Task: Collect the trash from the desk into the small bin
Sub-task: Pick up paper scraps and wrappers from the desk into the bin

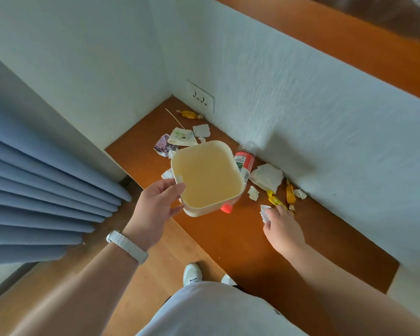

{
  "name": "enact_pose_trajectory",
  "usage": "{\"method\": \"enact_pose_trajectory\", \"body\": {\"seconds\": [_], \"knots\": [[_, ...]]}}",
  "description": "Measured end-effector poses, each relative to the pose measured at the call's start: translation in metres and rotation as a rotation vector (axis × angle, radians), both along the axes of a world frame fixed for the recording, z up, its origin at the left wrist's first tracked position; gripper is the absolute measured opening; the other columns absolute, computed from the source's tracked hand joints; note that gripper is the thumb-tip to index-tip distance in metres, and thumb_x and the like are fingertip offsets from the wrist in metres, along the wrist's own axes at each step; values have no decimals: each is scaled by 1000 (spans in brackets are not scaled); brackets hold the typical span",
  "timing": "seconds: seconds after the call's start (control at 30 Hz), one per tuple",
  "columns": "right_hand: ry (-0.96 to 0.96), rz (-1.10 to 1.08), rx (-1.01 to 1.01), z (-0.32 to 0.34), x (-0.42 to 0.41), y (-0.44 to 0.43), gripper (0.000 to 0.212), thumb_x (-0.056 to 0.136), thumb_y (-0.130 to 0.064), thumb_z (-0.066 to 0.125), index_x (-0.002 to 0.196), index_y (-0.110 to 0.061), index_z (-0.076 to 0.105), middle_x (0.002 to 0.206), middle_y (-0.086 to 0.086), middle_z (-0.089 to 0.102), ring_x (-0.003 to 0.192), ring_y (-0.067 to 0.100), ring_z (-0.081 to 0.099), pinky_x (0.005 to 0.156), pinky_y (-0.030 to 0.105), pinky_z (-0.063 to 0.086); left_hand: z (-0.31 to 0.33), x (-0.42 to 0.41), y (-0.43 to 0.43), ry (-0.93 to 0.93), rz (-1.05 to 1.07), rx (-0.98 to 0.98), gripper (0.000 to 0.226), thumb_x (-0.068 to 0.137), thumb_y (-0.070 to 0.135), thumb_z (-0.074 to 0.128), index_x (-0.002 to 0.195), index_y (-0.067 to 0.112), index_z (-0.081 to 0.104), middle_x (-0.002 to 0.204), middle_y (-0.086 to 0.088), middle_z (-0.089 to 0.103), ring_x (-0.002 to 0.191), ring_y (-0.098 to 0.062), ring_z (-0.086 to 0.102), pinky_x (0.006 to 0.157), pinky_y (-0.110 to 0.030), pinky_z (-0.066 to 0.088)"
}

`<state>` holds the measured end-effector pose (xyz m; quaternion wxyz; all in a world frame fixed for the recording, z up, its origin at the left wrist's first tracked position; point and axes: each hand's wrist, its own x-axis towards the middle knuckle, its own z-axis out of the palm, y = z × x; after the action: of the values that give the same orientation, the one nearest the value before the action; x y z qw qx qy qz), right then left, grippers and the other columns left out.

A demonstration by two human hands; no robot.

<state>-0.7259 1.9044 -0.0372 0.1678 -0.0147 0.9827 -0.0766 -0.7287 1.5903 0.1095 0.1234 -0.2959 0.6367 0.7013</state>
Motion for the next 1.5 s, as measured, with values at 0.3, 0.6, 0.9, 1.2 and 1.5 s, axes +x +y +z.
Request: {"method": "enact_pose_trajectory", "body": {"seconds": [0.3,0.6,0.9,1.2,1.5], "knots": [[-78,-19,-15,5,-4,-5,3,98,-24,52,98,-24,54,95,-6,64,76,11,61,65,30,56,5,-4,7,-5,5,-13,14,99,20,67,109,13,74,105,-2,83,104,-20,77,94,-44,61],[231,-153,-388,84,-14,-30,11,92,-20,62,102,-24,63,95,-10,64,77,5,60,69,26,56,7,0,1,30,-42,-19,12,99,21,69,107,15,75,95,3,84,94,-16,80,87,-40,64],[500,-8,-699,180,-6,-80,11,84,-8,68,89,-17,64,80,-21,56,75,-3,55,60,10,42,1,5,-2,54,-138,-64,21,97,26,72,115,15,74,104,1,83,103,-18,77,95,-43,62],[468,71,-663,169,0,-66,12,86,-12,66,98,-16,65,90,-9,58,80,7,54,65,17,47,-6,1,3,43,-140,-51,19,97,26,71,114,17,73,99,6,83,101,-17,78,88,-39,65],[184,-242,-245,90,-24,12,35,92,-31,57,125,-21,56,120,-4,56,97,12,57,72,26,51,-5,-15,16,-10,-91,-18,17,99,22,68,113,14,74,100,3,83,107,-22,77,93,-46,63]]}}
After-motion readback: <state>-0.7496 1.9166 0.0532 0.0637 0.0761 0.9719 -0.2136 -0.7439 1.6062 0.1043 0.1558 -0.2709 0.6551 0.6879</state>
